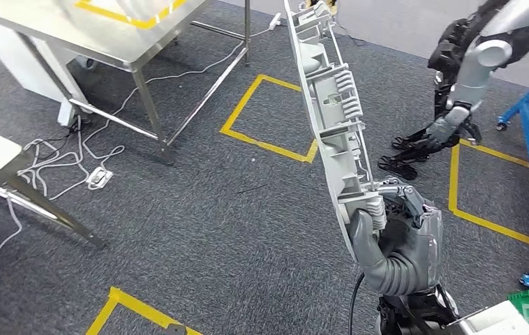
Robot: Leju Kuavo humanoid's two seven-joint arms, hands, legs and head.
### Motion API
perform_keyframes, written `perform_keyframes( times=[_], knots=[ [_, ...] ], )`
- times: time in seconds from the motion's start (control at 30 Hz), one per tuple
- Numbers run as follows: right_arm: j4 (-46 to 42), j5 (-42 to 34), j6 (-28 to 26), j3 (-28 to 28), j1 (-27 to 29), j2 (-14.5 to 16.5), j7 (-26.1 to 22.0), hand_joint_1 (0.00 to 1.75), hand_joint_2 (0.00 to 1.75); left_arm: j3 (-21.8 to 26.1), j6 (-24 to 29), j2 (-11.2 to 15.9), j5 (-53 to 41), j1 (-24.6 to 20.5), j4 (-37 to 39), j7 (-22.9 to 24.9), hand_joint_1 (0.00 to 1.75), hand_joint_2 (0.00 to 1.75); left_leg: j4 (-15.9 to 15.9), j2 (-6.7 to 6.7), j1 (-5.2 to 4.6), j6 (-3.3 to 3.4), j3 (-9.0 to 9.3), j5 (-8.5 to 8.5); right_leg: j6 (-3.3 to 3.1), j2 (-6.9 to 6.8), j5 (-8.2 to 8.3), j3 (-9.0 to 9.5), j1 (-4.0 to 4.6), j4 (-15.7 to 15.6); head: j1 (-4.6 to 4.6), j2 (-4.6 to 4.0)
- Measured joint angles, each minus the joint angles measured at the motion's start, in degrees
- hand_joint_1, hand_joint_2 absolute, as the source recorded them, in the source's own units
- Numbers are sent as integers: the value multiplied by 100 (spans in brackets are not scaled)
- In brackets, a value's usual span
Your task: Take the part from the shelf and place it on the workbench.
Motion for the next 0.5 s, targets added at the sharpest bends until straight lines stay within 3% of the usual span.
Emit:
perform_keyframes(
  times=[0.03, 0.07, 0.1, 0.17, 0.23, 0.3, 0.33, 0.37, 0.4, 0.47, 0.5],
  knots=[
    [3, -2, 1, 1, 1, 1, -1, 175, 175, -1, 0, -2, -1, 1, 0, 1, 0, 175, 1, -82, -13, 15, -1, 5, -12, 45, -139, -174, 7, 375, 31, 0],
    [7, -4, 1, 1, 1, 3, -1, 175, 175, -1, 0, -2, -2, 4, 0, 1, 0, 175, 2, -166, -29, 29, 0, 10, -34, 66, -174, -293, 14, 605, 63, 0],
    [12, -8, 1, 2, 2, 5, -1, 175, 175, -1, 0, -1, -2, 7, 0, 2, 0, 175, 2, -251, -45, 39, 3, 14, -68, 82, -93, -326, 22, 629, 88, 0],
    [19, -15, 2, 1, -3, 8, -1, 175, 175, -1, 0, -3, -3, 9, -1, 2, 0, 175, 2, -412, -65, 50, 15, 22, -163, 179, 342, -121, 49, 64, 121, 0],
    [19, -19, 8, 0, -13, 10, -3, 175, 175, 0, 1, -15, -3, 5, -2, 1, 0, 175, 5, -546, -69, 32, 4, 41, -251, 418, 676, 151, 71, -614, 121, 0],
    [16, -21, 24, -1, -28, 10, -6, 175, 175, 0, 1, -31, -3, 6, -2, -2, 0, 175, 0, -654, -45, -27, -43, 81, -294, 524, 732, 245, 89, -867, 132, 0],
    [15, -24, 32, -1, -39, 11, -8, 175, 175, -1, 0, -34, -3, 13, -2, -4, 0, 175, -13, -708, -32, -65, -68, 107, -300, 469, 743, 257, 98, -925, 142, 0],
    [15, -27, 41, -1, -55, 12, -8, 175, 175, -1, -1, -36, -2, 21, -2, -2, 0, 175, -11, -661, -33, -91, -92, 107, -303, 397, 764, 277, 94, -987, 149, 0],
    [15, -30, 48, -1, -65, 15, -9, 175, 175, -1, -2, -34, -2, 27, -1, -1, 0, 175, 31, -508, -48, -113, -128, 59, -309, 333, 791, 299, 88, -1060, 135, 0],
    [15, -33, 57, 3, -75, 17, -14, 175, 175, -1, -2, -27, 1, 22, -1, 3, 0, 175, 414, -128, -58, -158, -317, -223, -321, 190, 848, 328, 71, -1163, 74, 0],
    [17, -33, 59, 4, -73, 17, -16, 175, 175, -1, -3, -25, 1, 17, -1, 3, 0, 175, 741, -23, -45, -191, -467, -410, -329, 122, 854, 329, 72, -1174, 43, 0]
  ],
)
